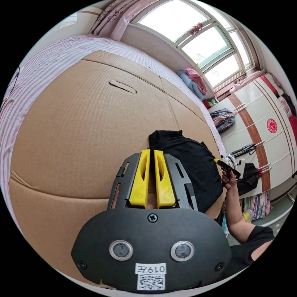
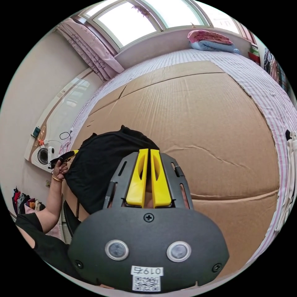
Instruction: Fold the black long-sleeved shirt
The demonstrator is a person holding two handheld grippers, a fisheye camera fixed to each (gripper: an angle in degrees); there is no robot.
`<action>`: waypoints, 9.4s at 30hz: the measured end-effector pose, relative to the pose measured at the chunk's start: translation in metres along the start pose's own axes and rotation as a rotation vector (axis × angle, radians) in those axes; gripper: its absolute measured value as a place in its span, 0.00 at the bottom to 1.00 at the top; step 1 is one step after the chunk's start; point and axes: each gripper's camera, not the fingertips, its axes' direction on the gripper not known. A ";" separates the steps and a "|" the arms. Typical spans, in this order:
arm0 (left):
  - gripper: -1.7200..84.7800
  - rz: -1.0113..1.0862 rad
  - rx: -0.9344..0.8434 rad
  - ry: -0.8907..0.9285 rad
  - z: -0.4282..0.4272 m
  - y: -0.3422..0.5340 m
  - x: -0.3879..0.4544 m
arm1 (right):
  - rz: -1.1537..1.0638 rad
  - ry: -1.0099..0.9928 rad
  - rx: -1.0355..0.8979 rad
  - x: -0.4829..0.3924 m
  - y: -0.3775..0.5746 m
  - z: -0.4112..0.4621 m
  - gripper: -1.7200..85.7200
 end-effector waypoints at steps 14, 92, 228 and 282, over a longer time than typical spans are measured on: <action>0.04 0.005 0.008 0.045 0.008 -0.007 0.012 | 0.002 -0.020 0.048 -0.002 -0.009 -0.013 0.01; 0.05 0.545 -0.206 -0.270 0.044 -0.313 0.322 | -0.625 0.221 -0.207 -0.260 0.022 0.152 0.04; 0.05 0.430 -0.411 0.330 -0.087 -0.053 -0.014 | -0.398 -0.397 -0.301 0.059 0.085 -0.005 0.03; 0.04 0.349 -0.346 0.330 -0.460 -0.290 0.055 | -0.252 -0.490 -0.301 0.167 0.159 0.098 0.02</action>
